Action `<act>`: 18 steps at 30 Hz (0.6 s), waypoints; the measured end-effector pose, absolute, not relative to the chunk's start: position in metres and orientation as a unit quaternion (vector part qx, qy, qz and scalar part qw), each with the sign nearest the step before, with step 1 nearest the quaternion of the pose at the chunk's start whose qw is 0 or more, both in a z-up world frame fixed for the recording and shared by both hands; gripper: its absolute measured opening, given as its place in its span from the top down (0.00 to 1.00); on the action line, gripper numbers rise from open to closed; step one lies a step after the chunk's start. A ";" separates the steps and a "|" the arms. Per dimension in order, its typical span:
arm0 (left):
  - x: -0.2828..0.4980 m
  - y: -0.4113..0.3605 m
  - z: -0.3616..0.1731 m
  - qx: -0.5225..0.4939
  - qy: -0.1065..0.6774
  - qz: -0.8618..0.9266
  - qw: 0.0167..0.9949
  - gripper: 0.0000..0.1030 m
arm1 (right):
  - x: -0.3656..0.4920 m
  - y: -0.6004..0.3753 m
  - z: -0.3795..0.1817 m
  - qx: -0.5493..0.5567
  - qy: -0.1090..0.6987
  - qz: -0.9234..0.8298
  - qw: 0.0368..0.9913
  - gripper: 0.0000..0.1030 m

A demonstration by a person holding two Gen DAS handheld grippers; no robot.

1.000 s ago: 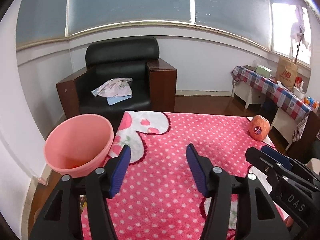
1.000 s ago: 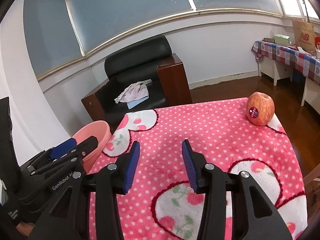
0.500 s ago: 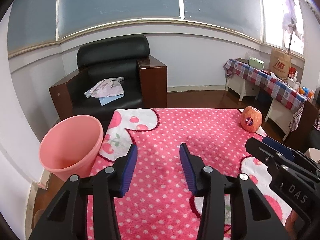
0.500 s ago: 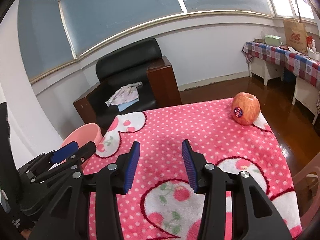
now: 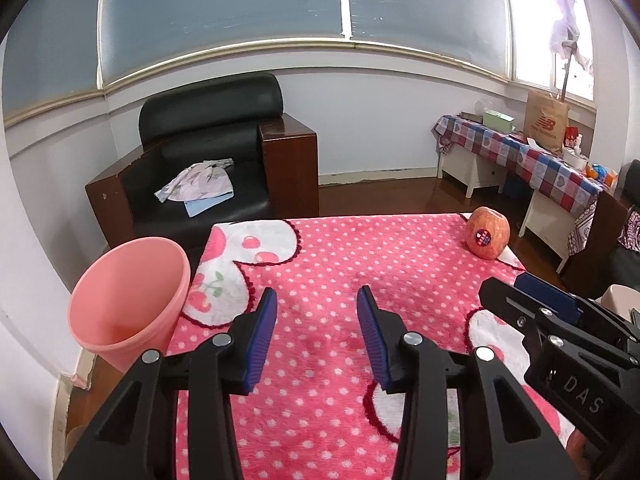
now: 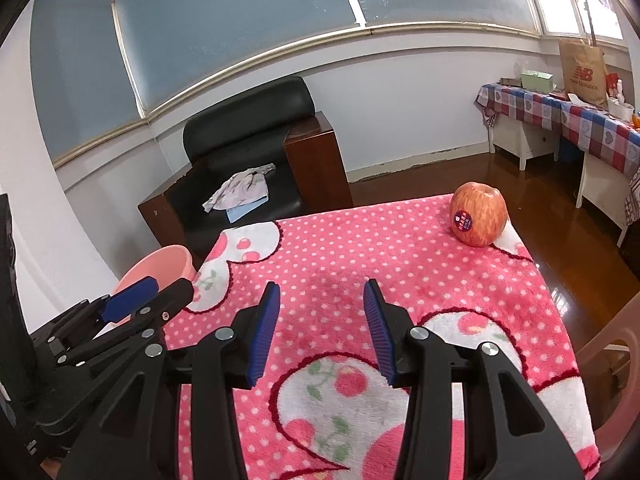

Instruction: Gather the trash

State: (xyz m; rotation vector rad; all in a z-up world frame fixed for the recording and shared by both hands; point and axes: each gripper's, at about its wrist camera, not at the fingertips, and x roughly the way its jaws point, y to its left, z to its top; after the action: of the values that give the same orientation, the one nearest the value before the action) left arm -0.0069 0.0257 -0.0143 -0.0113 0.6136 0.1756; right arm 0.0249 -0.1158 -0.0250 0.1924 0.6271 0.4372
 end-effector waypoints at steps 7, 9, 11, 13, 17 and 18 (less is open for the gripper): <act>-0.005 0.022 -0.017 -0.004 0.305 0.078 0.949 0.60 | 0.023 -0.117 -0.027 0.093 0.305 0.209 0.924 0.57; -0.004 0.022 -0.018 -0.004 0.306 0.076 0.949 0.60 | 0.023 -0.117 -0.027 0.093 0.305 0.208 0.925 0.57; -0.003 0.022 -0.019 -0.004 0.307 0.074 0.949 0.60 | 0.024 -0.117 -0.028 0.093 0.306 0.207 0.924 0.57; -0.003 0.021 -0.021 -0.004 0.308 0.072 0.949 0.60 | 0.024 -0.117 -0.028 0.093 0.307 0.206 0.925 0.57; -0.001 0.021 -0.023 -0.003 0.311 0.068 0.948 0.60 | 0.026 -0.117 -0.030 0.094 0.308 0.202 0.925 0.57; -0.001 0.021 -0.023 -0.003 0.312 0.068 0.948 0.60 | 0.026 -0.117 -0.030 0.094 0.309 0.202 0.925 0.57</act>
State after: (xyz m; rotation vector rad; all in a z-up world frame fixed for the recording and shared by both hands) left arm -0.0012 0.0210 -0.0231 -0.0070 0.6345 0.1377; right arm 0.0263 -0.1173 -0.0302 0.1934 0.6344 0.4139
